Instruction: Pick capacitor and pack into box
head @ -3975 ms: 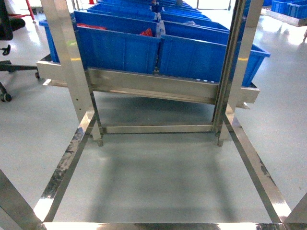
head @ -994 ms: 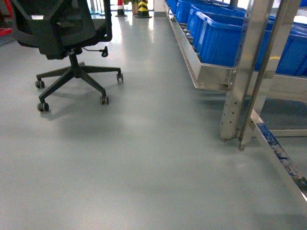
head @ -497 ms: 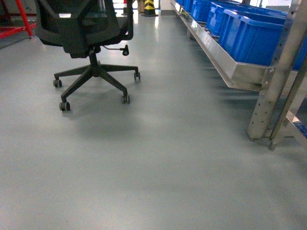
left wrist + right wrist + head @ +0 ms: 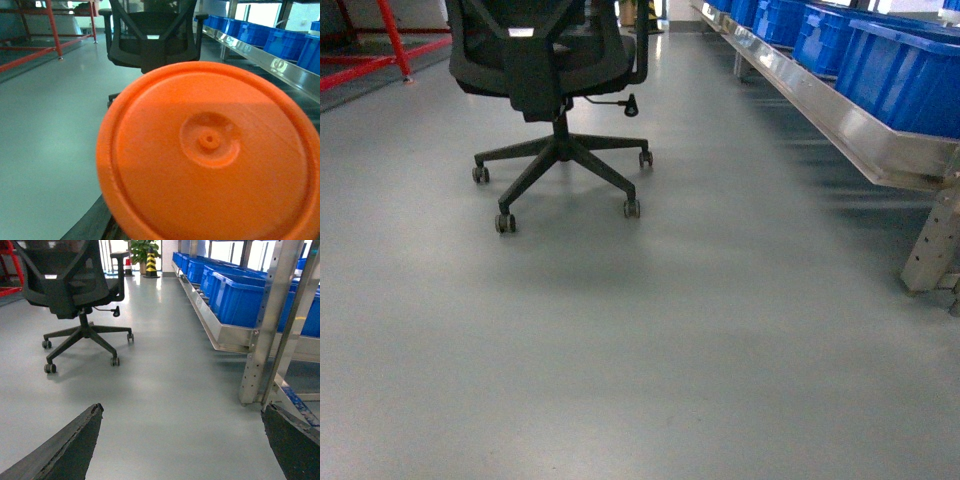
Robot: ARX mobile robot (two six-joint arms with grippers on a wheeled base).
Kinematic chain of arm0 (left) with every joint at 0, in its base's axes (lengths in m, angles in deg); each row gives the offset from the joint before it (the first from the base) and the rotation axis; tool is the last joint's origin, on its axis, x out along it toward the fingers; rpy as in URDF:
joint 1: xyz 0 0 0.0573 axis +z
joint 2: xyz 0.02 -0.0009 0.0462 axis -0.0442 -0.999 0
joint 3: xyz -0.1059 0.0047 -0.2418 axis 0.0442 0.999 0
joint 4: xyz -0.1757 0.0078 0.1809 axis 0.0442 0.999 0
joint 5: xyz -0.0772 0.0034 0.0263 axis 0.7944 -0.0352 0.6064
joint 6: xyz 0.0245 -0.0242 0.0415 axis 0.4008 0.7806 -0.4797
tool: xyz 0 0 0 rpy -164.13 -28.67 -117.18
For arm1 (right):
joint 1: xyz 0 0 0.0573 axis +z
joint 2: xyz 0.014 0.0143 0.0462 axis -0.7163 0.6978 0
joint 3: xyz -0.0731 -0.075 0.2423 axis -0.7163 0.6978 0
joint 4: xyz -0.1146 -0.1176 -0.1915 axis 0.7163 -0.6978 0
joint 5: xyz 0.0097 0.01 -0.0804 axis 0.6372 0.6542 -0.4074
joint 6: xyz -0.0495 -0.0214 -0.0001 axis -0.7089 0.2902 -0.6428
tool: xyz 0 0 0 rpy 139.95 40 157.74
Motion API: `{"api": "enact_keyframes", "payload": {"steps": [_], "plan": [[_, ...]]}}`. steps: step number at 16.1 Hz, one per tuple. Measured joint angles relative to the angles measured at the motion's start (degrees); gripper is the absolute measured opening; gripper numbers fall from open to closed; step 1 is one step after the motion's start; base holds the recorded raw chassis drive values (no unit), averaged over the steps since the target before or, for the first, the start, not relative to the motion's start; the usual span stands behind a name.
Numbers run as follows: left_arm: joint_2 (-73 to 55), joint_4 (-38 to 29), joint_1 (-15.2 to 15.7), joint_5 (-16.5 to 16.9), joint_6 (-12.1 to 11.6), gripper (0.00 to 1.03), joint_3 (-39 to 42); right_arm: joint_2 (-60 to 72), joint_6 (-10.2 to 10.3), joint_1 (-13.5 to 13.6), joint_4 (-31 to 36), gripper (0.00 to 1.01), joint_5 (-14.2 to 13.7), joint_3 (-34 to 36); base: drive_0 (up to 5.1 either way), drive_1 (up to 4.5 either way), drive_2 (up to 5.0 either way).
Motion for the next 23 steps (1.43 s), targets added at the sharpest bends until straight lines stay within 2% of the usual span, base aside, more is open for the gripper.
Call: {"api": "enact_keyframes", "payload": {"steps": [23], "plan": [[0.0,0.0,0.0,-0.1,0.0,0.44,0.0,0.0,0.0,0.0,0.1,0.98,0.0,0.0,-5.0,2.45,2.5]]}}
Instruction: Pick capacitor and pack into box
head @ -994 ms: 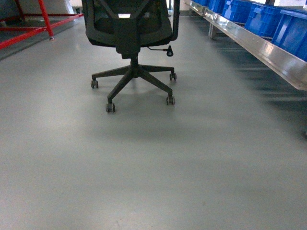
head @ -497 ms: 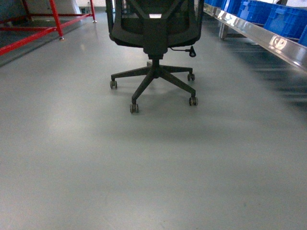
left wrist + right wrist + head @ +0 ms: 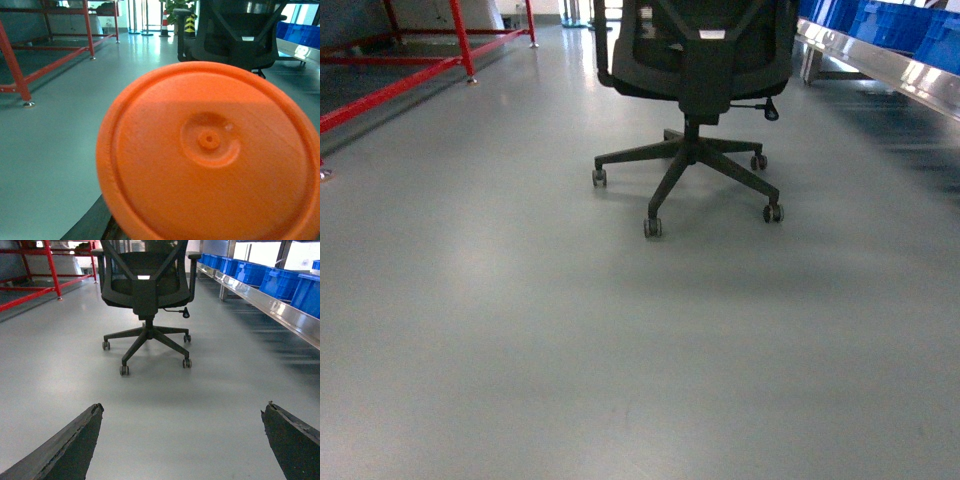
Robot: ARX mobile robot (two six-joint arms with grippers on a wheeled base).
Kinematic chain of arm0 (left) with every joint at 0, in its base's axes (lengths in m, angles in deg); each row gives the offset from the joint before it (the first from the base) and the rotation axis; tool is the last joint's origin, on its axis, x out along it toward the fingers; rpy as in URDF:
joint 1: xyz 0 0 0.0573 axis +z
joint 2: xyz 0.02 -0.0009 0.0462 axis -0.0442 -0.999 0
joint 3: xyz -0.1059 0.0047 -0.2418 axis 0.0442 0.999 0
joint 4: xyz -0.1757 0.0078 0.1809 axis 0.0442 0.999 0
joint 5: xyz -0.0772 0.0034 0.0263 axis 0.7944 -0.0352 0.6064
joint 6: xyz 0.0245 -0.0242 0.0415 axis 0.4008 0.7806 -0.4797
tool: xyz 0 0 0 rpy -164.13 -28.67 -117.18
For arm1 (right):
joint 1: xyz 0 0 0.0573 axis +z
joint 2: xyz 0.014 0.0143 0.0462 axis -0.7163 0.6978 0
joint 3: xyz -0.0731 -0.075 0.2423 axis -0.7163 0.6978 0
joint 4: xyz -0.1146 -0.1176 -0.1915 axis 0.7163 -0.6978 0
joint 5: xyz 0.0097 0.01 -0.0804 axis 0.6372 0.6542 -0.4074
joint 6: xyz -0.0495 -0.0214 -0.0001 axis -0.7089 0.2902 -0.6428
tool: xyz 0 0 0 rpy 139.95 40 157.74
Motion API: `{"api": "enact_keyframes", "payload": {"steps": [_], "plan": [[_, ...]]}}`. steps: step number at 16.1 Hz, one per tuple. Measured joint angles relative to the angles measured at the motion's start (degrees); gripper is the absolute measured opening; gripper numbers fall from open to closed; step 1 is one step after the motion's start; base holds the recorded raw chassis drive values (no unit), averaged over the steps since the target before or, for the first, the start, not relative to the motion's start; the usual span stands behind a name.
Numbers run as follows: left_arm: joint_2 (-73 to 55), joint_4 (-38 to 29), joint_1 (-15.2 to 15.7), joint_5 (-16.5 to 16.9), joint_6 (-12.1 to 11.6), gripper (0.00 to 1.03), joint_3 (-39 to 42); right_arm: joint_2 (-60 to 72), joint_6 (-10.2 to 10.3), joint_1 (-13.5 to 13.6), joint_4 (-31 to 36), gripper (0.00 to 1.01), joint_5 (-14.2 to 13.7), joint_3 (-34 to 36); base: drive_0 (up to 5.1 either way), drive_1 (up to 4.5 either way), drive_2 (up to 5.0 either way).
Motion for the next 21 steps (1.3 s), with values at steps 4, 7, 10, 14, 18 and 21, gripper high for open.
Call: {"api": "enact_keyframes", "payload": {"steps": [4,7,10,14,18,21], "plan": [[0.0,-0.1,0.0,0.0,0.0,0.44,0.0,0.0,0.0,0.0,0.0,0.98,0.0,0.0,-5.0,2.41,2.4],[0.0,0.0,0.0,0.1,0.0,0.44,0.0,0.0,0.0,0.0,-0.1,0.98,0.0,0.0,-4.9,2.52,2.5],[0.0,0.0,0.0,0.1,0.0,0.44,0.0,0.0,0.0,0.0,-0.1,0.98,0.0,0.0,-4.8,2.61,2.6],[0.0,0.0,0.0,0.0,0.0,0.44,0.0,0.0,0.0,0.0,0.1,0.98,0.0,0.0,-4.9,2.56,2.6],[0.0,-0.1,0.0,-0.1,0.0,0.44,0.0,0.0,0.0,0.0,-0.1,0.98,0.0,0.0,-4.9,2.51,2.5],[0.0,-0.1,0.0,0.1,0.0,0.44,0.0,0.0,0.0,0.0,0.2,0.98,0.0,0.0,-4.9,2.51,2.5]]}}
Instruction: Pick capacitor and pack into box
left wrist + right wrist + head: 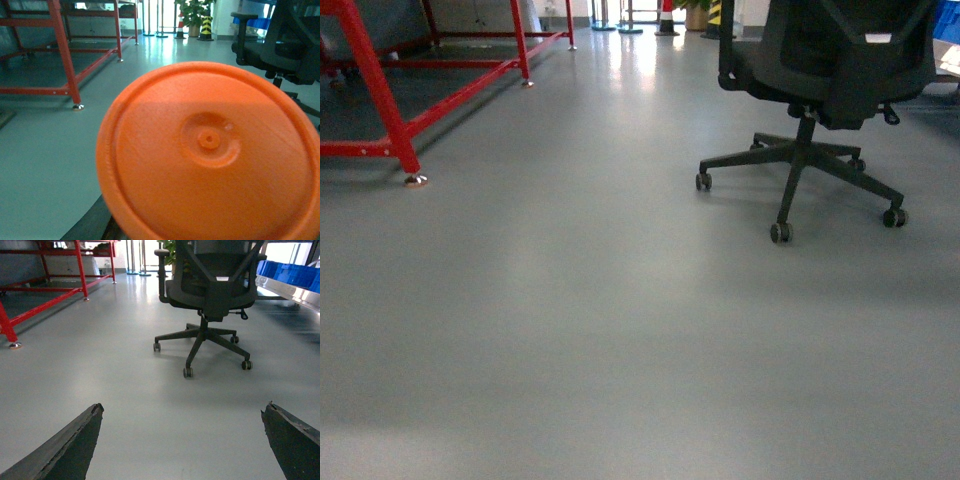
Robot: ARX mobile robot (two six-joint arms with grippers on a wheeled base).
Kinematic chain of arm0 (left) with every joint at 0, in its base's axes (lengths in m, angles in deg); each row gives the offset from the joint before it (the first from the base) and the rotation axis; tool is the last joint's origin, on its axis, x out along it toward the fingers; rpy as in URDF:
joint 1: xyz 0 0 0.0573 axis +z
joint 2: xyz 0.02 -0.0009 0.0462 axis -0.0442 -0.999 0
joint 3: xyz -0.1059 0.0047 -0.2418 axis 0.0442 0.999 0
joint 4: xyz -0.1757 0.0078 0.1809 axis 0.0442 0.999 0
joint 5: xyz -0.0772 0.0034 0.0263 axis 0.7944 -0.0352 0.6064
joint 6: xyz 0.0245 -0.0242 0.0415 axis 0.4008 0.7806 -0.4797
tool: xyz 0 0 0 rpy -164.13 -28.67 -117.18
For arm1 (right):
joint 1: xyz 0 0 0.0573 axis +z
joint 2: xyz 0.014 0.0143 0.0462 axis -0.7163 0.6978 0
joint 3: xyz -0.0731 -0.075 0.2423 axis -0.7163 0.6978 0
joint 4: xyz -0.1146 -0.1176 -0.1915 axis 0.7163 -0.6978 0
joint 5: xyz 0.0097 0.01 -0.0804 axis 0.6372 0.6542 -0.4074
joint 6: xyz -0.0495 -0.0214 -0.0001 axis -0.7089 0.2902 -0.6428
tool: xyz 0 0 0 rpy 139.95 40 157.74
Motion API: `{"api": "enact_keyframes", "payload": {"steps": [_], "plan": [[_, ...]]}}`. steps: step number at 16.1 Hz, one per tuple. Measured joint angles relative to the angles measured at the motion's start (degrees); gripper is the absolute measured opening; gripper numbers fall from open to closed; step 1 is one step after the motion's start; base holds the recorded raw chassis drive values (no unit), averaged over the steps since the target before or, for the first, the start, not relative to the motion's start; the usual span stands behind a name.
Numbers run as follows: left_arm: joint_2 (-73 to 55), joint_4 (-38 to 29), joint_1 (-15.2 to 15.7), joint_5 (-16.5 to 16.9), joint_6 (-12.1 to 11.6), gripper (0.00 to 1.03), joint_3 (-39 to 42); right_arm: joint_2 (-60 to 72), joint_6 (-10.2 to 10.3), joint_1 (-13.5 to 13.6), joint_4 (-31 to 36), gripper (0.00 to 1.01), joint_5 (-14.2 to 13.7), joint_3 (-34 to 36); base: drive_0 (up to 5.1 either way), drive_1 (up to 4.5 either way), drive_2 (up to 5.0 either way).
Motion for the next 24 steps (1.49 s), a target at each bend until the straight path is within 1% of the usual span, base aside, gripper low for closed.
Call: {"api": "enact_keyframes", "payload": {"steps": [24], "plan": [[0.0,0.1,0.0,0.0,0.0,0.44,0.0,0.0,0.0,0.0,-0.1,0.98,0.0,0.0,-5.0,2.43,2.4]]}}
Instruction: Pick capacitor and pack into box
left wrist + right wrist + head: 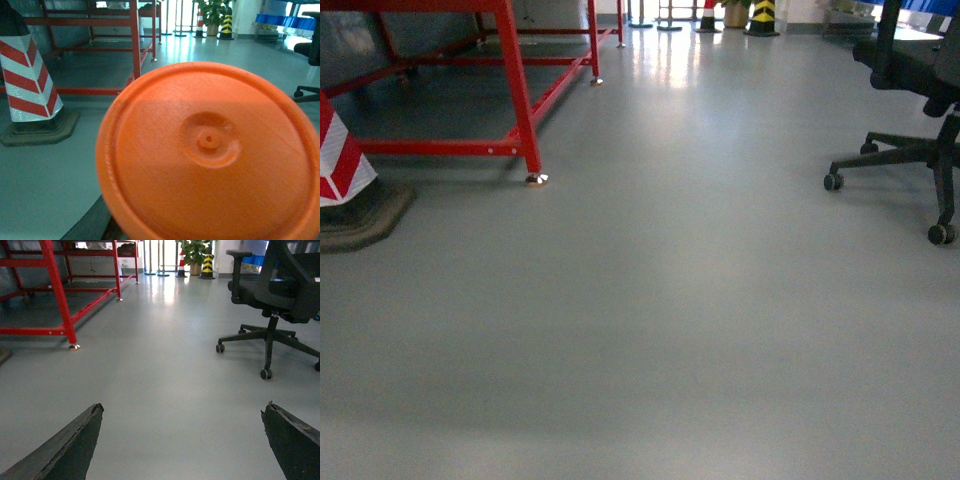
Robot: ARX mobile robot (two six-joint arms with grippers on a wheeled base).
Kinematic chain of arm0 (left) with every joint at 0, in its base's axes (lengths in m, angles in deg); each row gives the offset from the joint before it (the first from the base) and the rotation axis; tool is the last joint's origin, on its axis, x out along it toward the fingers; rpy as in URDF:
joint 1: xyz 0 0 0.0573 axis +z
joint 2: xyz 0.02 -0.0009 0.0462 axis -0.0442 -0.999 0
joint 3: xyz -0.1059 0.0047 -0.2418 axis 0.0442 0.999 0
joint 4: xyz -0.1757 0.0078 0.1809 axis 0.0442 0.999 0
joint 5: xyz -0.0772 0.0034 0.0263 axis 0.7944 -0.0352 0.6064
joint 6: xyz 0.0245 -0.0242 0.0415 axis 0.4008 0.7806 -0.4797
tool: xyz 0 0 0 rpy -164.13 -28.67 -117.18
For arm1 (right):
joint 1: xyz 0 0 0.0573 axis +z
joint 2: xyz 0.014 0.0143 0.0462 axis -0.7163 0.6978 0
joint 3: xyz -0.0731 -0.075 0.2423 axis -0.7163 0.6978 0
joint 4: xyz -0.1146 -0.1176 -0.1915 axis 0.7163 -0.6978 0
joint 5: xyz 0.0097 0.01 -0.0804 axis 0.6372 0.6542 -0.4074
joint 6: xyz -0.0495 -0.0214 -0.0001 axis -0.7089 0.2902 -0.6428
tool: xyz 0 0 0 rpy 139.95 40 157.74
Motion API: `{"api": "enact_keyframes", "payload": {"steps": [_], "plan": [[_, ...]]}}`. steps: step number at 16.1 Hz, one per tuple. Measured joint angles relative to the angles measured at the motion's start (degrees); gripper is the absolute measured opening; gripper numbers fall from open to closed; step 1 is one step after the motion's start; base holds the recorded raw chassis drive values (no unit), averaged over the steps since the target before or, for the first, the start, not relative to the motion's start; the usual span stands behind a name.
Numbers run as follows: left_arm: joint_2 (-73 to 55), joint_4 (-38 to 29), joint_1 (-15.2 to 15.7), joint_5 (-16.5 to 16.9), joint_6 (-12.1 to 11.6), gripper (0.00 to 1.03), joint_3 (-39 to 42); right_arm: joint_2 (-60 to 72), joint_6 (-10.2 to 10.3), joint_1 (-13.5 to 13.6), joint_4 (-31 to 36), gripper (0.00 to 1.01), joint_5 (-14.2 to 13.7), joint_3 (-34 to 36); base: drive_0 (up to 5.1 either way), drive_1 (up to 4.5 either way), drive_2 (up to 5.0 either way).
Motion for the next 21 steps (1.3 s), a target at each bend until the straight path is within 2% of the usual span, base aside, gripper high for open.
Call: {"api": "enact_keyframes", "payload": {"steps": [21], "plan": [[0.0,0.0,0.0,0.0,0.0,0.44,0.0,0.0,0.0,0.0,0.0,0.98,0.0,0.0,-5.1,2.39,2.4]]}}
